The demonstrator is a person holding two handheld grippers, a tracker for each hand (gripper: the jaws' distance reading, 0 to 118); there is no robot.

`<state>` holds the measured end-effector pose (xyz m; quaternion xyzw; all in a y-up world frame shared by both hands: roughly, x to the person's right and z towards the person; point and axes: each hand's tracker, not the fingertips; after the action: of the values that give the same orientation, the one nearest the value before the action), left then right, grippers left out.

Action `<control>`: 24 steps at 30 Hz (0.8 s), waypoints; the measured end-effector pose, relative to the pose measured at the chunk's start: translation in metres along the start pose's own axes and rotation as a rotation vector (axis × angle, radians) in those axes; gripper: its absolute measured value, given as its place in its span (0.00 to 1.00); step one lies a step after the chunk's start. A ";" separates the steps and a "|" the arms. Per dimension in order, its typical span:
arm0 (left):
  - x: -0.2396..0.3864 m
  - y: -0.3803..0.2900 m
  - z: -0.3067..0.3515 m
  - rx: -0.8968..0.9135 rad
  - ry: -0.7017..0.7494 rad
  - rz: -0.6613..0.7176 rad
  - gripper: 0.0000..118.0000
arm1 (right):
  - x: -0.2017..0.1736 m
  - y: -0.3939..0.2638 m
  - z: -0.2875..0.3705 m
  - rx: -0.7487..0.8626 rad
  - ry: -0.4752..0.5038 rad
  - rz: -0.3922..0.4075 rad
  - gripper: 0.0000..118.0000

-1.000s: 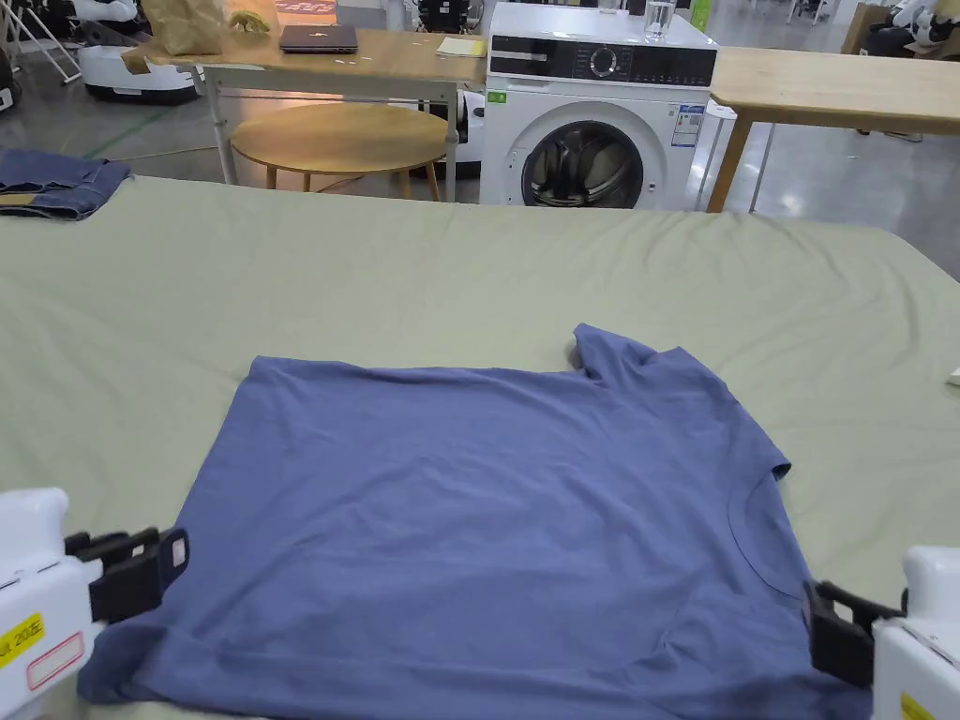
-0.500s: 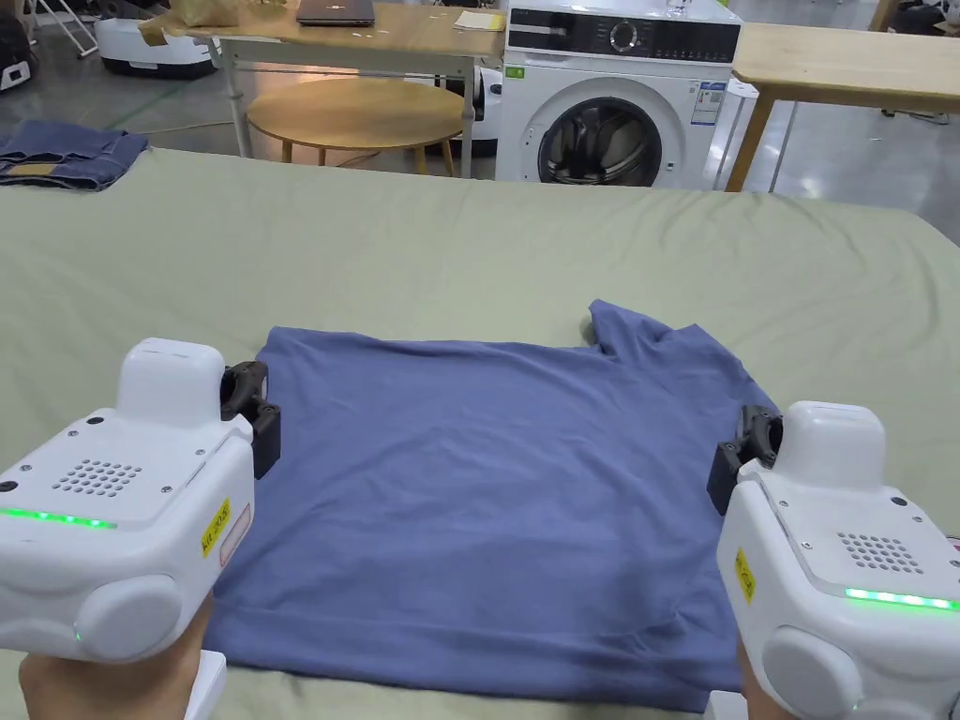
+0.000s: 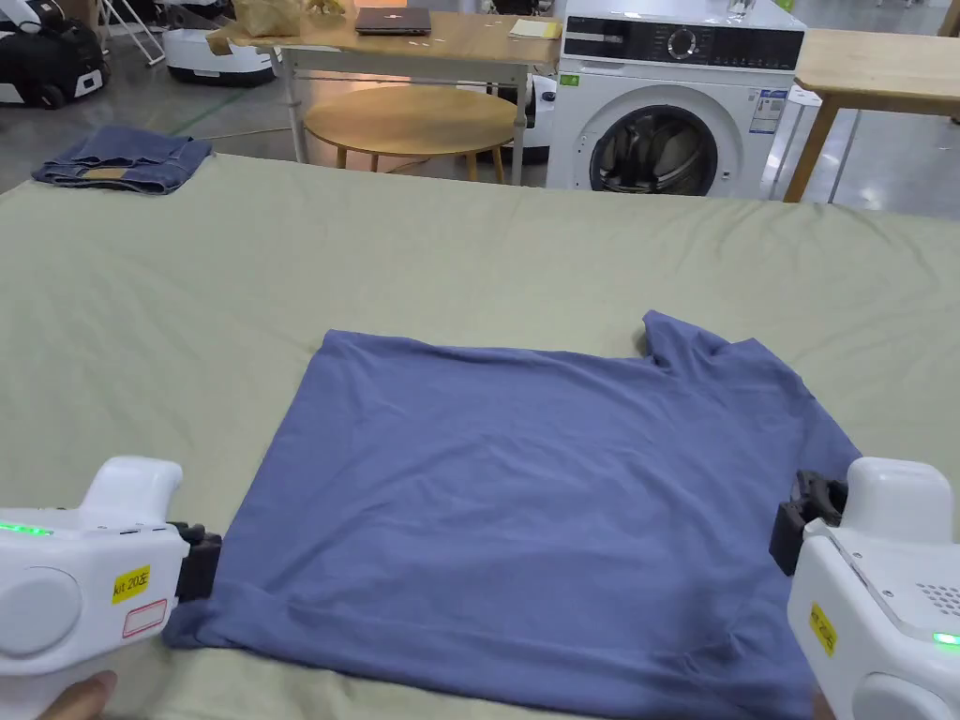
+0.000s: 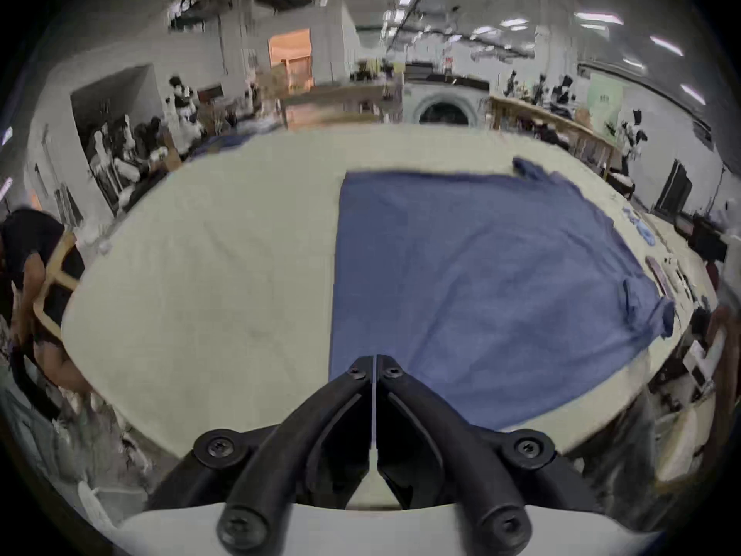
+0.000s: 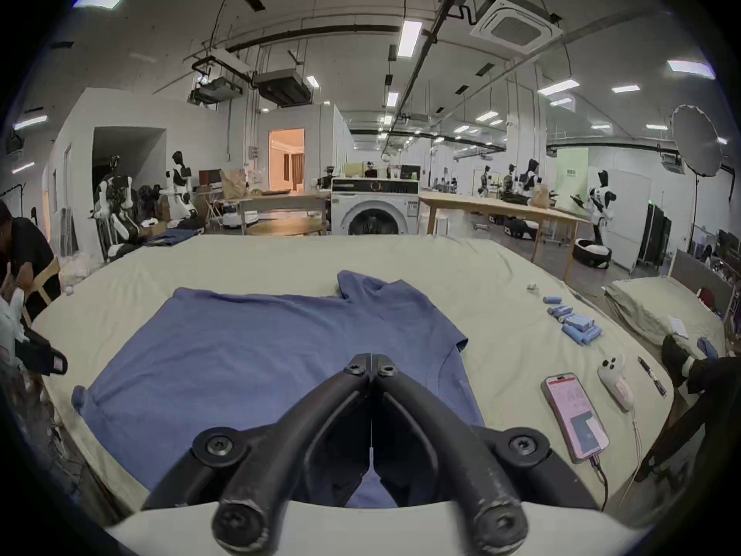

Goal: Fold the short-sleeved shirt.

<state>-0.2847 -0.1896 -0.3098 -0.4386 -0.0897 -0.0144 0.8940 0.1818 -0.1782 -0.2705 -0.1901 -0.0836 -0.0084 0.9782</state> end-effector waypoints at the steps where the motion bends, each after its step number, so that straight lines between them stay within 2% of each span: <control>1: -0.008 -0.003 -0.005 -0.040 -0.020 0.042 0.15 | 0.000 -0.003 -0.001 -0.009 0.002 -0.002 0.00; 3: -0.017 -0.008 -0.013 -0.090 -0.048 0.094 0.36 | -0.001 -0.007 0.000 -0.021 0.001 0.000 0.00; 4: -0.020 -0.010 -0.020 -0.113 -0.047 0.117 0.40 | -0.001 -0.010 0.001 -0.026 0.002 0.002 0.00; 6: -0.026 -0.013 -0.033 -0.153 -0.004 0.147 0.57 | -0.002 -0.014 0.001 -0.036 0.001 0.008 0.00; 10: -0.023 -0.025 -0.064 -0.276 0.049 0.157 0.58 | 0.002 -0.021 0.003 -0.057 0.001 0.016 0.00; 13: -0.006 -0.026 -0.056 -0.198 0.089 0.129 0.57 | 0.009 -0.024 0.005 -0.069 -0.009 0.018 0.00; 16: -0.001 -0.026 -0.059 -0.198 0.109 0.031 0.54 | 0.019 -0.026 0.008 -0.085 -0.017 0.009 0.00; 17: 0.003 -0.026 -0.056 -0.190 0.091 0.007 0.46 | 0.023 -0.026 0.008 -0.095 -0.018 0.008 0.00; 18: 0.008 -0.025 -0.050 -0.192 0.081 -0.018 0.29 | 0.027 -0.026 0.009 -0.106 -0.018 0.011 0.00; 20: 0.013 -0.026 -0.052 -0.203 0.055 -0.034 0.07 | 0.038 -0.025 0.011 -0.127 -0.027 0.021 0.00; 21: 0.013 -0.026 -0.053 -0.202 0.050 -0.028 0.02 | 0.043 -0.024 0.011 -0.141 -0.034 0.026 0.00; 24: 0.006 -0.027 -0.052 -0.198 0.037 -0.002 0.02 | 0.067 -0.023 0.012 -0.231 -0.053 0.041 0.00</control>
<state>-0.2739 -0.2467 -0.3194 -0.5244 -0.0717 -0.0323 0.8478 0.2444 -0.1946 -0.2400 -0.3034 -0.1041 0.0071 0.9471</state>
